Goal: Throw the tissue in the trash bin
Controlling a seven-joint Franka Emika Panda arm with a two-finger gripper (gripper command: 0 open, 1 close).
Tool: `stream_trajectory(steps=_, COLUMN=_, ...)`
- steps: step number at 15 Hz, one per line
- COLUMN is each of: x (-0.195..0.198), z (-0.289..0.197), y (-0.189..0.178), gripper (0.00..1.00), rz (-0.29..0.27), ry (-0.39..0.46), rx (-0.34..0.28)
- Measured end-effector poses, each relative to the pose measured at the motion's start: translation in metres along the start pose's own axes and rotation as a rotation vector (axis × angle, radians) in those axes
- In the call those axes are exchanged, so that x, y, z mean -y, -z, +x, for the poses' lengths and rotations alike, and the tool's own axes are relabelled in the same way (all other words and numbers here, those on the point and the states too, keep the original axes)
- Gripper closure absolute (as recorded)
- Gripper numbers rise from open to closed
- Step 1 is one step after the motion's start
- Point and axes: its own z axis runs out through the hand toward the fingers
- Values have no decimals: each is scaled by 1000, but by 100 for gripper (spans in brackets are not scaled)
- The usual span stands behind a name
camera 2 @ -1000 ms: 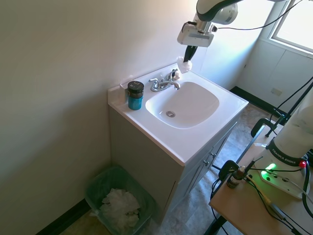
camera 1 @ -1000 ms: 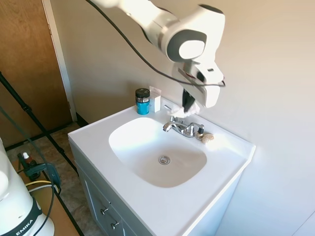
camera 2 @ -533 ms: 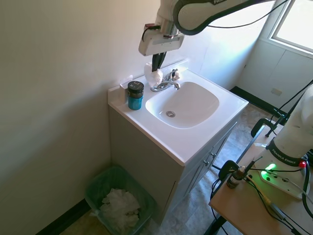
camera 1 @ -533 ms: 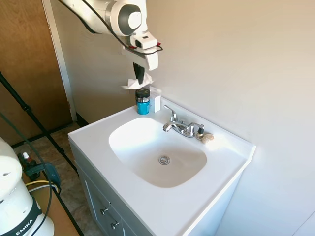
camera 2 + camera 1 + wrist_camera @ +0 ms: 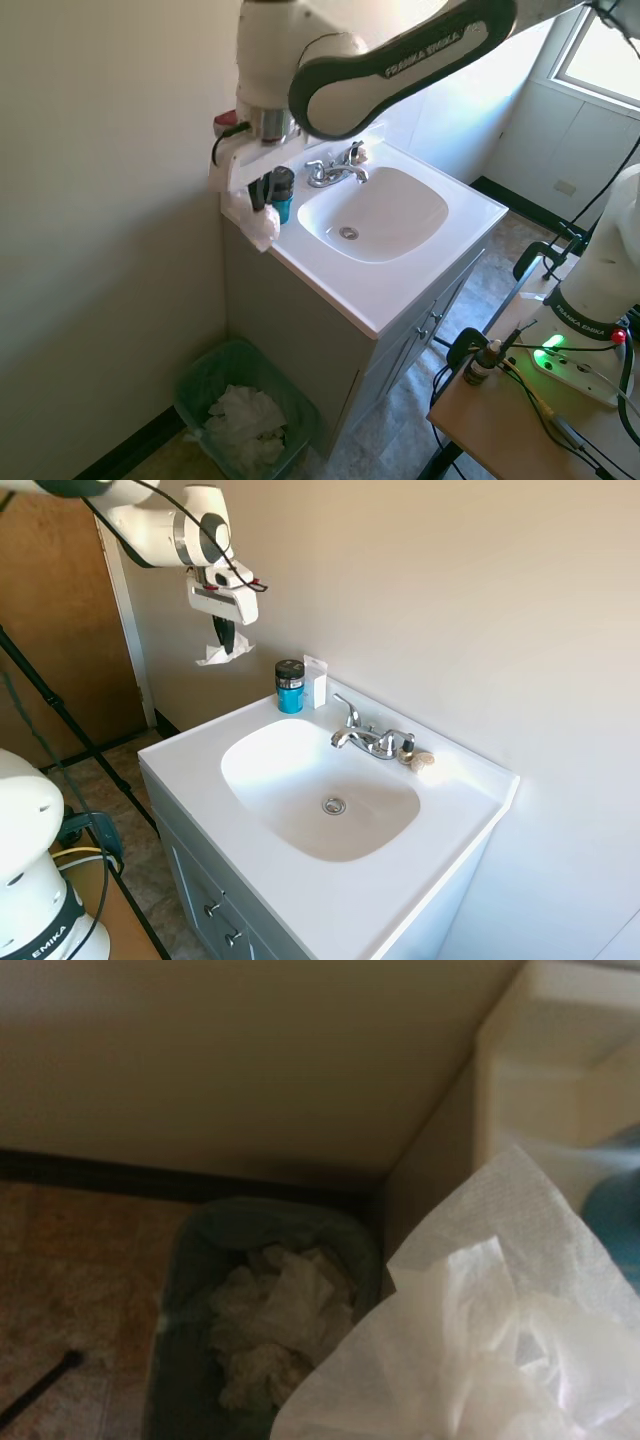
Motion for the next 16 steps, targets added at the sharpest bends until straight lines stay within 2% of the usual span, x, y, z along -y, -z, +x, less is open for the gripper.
stream_trajectory(steps=1, x=12, z=-11, y=-19, gripper=100, rz=-23, ry=14, rx=6)
stream_trajectory(steps=2, x=23, z=-20, y=-34, gripper=0, rz=-41, ry=26, rx=7)
stream_trajectory(steps=7, x=53, z=-35, y=-72, gripper=0, rz=-97, ry=45, rx=9)
stream_trajectory(steps=16, x=86, z=-49, y=-86, gripper=0, rz=-127, ry=31, rx=-13)
